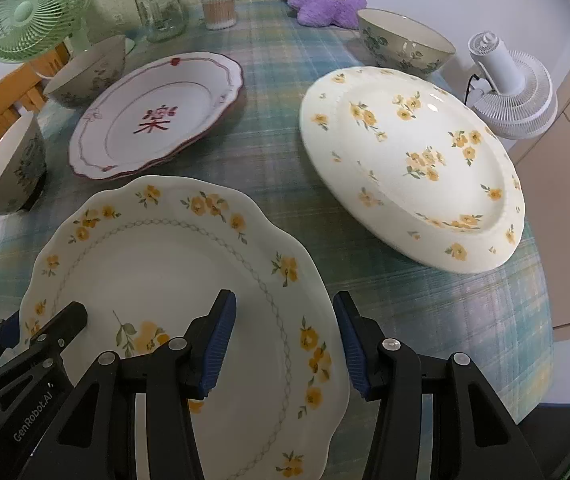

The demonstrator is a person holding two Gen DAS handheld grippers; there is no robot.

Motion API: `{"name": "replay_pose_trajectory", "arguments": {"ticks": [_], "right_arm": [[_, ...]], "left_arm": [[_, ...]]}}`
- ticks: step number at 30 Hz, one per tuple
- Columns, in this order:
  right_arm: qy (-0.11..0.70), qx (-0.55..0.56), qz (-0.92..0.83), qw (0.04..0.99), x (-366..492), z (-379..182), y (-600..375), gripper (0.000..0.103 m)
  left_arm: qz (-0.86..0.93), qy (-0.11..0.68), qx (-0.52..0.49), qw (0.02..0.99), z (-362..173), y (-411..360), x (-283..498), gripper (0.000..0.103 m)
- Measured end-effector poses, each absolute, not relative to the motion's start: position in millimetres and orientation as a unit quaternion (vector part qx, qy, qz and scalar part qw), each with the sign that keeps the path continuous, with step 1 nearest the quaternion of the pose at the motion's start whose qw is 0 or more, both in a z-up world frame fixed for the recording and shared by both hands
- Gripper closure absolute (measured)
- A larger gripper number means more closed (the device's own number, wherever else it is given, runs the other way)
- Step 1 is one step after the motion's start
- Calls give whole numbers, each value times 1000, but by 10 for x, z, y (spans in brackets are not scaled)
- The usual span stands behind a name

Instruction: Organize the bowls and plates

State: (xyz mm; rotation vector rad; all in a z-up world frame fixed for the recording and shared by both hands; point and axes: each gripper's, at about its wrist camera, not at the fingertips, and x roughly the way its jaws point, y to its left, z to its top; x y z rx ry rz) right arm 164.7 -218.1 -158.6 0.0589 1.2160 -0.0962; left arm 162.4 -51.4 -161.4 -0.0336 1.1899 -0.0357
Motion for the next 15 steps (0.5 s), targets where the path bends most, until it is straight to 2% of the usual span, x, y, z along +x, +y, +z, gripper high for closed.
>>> {"name": "replay_pose_trajectory", "arguments": {"ticks": [9, 10, 11, 13, 15], "right_arm": [[576, 38, -13, 816, 1666, -1620, -2257, 49], [576, 35, -10, 817, 1668, -1614, -2252, 48], [573, 30, -2, 819, 1672, -1598, -2252, 48], [564, 25, 18, 825, 1672, -1550, -2247, 38], [551, 11, 28, 834, 1663, -1474, -2227, 33]], "left_arm": [[12, 564, -13, 825, -1634, -630, 1662, 43], [12, 564, -14, 826, -1630, -632, 1658, 36], [14, 562, -16, 827, -1615, -642, 1650, 25], [24, 551, -20, 834, -1554, -651, 1614, 16], [40, 544, -19, 838, -1499, -672, 1590, 15]]}}
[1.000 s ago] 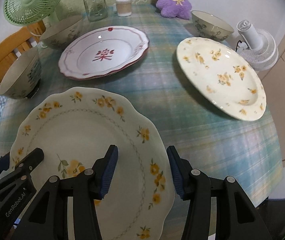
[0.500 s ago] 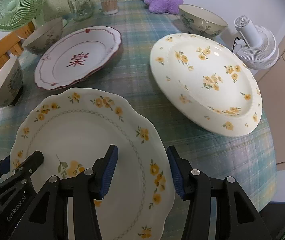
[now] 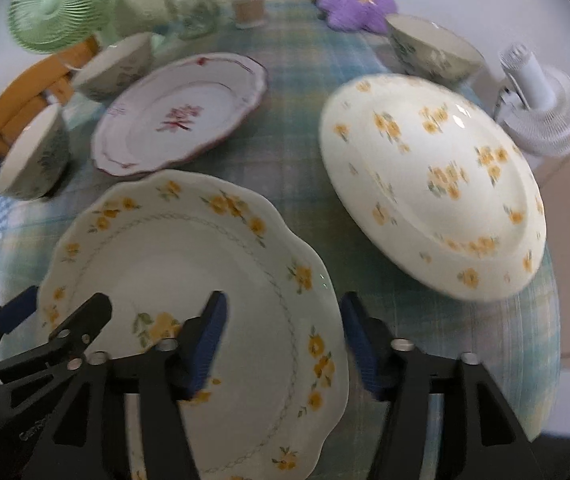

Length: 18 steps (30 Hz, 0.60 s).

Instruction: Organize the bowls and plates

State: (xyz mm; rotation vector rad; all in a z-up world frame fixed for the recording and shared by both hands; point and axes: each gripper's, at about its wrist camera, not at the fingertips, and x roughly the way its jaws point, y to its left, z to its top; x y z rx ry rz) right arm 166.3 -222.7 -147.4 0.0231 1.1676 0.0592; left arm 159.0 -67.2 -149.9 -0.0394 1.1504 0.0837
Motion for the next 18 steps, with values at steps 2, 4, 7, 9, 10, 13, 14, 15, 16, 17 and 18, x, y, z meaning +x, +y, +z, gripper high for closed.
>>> {"name": "replay_pose_trajectory", "arguments": {"ticks": [2, 4, 7, 9, 10, 13, 14, 15, 16, 17, 18], "right_arm": [[540, 8, 41, 841, 1663, -1389, -2266, 29], [528, 5, 50, 848, 1657, -1296, -2305, 29], [514, -1, 52, 856, 1630, -1164, -2361, 29], [507, 3, 46, 861, 1616, -1058, -2415, 29], [504, 6, 44, 863, 1603, -1014, -2441, 29], [493, 15, 23, 870, 1596, -863, -2523, 29], [490, 18, 13, 871, 1594, -813, -2556, 29], [490, 21, 5, 872, 1589, -769, -2588, 29], [489, 27, -3, 872, 1584, -718, -2628, 29], [483, 32, -8, 875, 1581, -674, -2666, 29], [479, 35, -11, 877, 1583, -639, -2708, 29]], "left_arm": [[49, 541, -24, 839, -1465, -685, 1567, 14], [57, 537, -36, 841, -1402, -685, 1528, 14], [58, 519, -38, 852, -1259, -743, 1474, 10], [53, 512, -34, 857, -1168, -769, 1458, 10], [49, 508, -33, 859, -1117, -785, 1456, 10], [34, 492, -23, 870, -974, -832, 1457, 7], [25, 486, -19, 873, -925, -859, 1467, 5], [20, 485, -18, 874, -901, -866, 1463, 5], [8, 487, -17, 873, -856, -902, 1489, 5], [-2, 483, -17, 875, -813, -930, 1498, 5], [-7, 480, -16, 877, -790, -944, 1511, 5]]}}
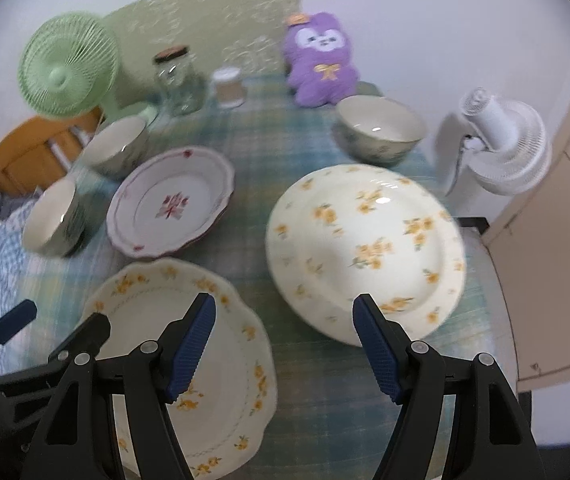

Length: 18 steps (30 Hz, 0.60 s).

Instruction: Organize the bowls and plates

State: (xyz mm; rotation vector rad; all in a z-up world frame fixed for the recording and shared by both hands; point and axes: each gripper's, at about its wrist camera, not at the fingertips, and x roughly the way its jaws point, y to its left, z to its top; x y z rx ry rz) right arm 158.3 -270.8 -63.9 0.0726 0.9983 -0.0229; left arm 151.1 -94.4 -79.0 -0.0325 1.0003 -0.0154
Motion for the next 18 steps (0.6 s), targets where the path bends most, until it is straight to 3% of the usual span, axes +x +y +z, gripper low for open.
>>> {"name": "replay_pose_trajectory", "arguments": {"ticks": [18], "right_arm": [[472, 27, -15, 881, 2046, -716, -3661, 29]], "left_arm": [[-10, 469, -15, 883, -780, -1886, 2001, 3]]}}
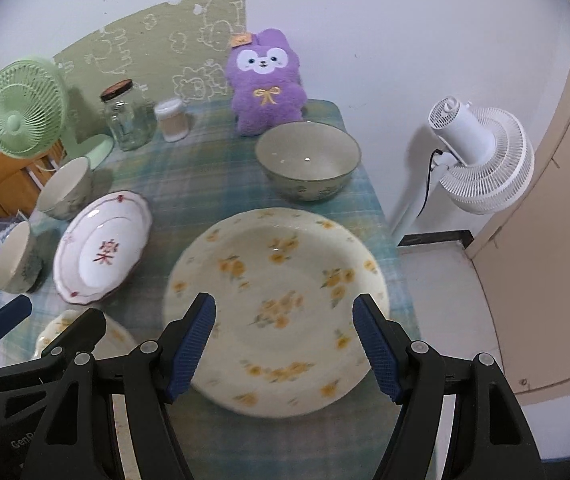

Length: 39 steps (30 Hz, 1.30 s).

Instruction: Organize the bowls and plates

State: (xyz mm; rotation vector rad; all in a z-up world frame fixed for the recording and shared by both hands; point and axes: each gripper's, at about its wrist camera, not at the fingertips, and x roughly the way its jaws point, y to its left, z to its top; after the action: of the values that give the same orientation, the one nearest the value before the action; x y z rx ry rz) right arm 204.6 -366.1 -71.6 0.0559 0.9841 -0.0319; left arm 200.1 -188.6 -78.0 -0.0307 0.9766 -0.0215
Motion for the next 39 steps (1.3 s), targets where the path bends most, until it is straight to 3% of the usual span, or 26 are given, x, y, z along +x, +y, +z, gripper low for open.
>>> {"name": "replay_pose_trajectory", "arguments": {"ticks": [18, 26, 32, 39], "right_arm": [[508, 23, 9, 861, 2575, -1302, -4190, 29], [518, 16, 22, 855, 2669, -1479, -4227, 29], [526, 10, 29, 850, 2728, -1590, -4268, 29], [536, 7, 35, 843, 2809, -1686, -4280, 44]], "left_arm": [[17, 508, -20, 861, -1364, -2486, 2403, 12], [16, 529, -8, 849, -1580, -2639, 2488, 34], [19, 533, -1, 846, -1645, -2716, 2541, 42], [32, 534, -11, 845, -1650, -2717, 2575, 42]]}}
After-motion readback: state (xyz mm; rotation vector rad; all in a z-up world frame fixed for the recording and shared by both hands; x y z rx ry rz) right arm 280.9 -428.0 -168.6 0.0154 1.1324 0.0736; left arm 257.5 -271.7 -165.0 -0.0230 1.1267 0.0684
